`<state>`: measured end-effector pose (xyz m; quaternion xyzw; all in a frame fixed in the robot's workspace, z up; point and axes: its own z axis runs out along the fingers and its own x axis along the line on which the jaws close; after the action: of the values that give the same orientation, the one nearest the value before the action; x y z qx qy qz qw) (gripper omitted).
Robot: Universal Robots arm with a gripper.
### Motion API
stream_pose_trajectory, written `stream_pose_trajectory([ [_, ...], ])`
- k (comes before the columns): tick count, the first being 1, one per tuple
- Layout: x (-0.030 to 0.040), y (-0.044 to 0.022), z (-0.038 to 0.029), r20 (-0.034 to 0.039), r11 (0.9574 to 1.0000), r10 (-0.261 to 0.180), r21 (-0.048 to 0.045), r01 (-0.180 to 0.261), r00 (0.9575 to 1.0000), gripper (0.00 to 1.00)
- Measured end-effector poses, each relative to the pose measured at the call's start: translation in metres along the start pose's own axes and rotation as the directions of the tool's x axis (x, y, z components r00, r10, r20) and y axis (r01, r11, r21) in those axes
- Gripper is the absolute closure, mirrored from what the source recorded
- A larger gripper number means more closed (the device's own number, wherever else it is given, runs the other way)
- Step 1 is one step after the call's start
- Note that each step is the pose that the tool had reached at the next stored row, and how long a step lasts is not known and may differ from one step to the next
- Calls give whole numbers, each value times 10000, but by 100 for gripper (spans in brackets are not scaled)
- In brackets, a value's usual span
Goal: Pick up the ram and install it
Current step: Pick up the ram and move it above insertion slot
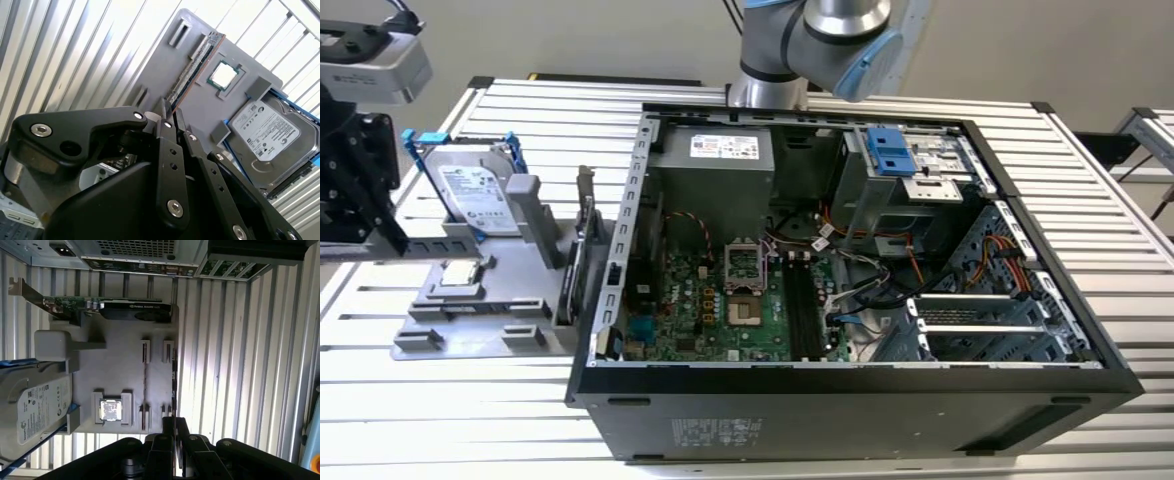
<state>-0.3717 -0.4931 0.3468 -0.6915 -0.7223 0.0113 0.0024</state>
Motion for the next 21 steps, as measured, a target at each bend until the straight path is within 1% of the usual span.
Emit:
stream_pose_trajectory([
  [5, -1, 0, -40, 0, 10000, -2, 0, 2, 10000, 100],
  [21, -3, -4, -206, 1, 10000, 2, 0, -2, 10000, 100],
])
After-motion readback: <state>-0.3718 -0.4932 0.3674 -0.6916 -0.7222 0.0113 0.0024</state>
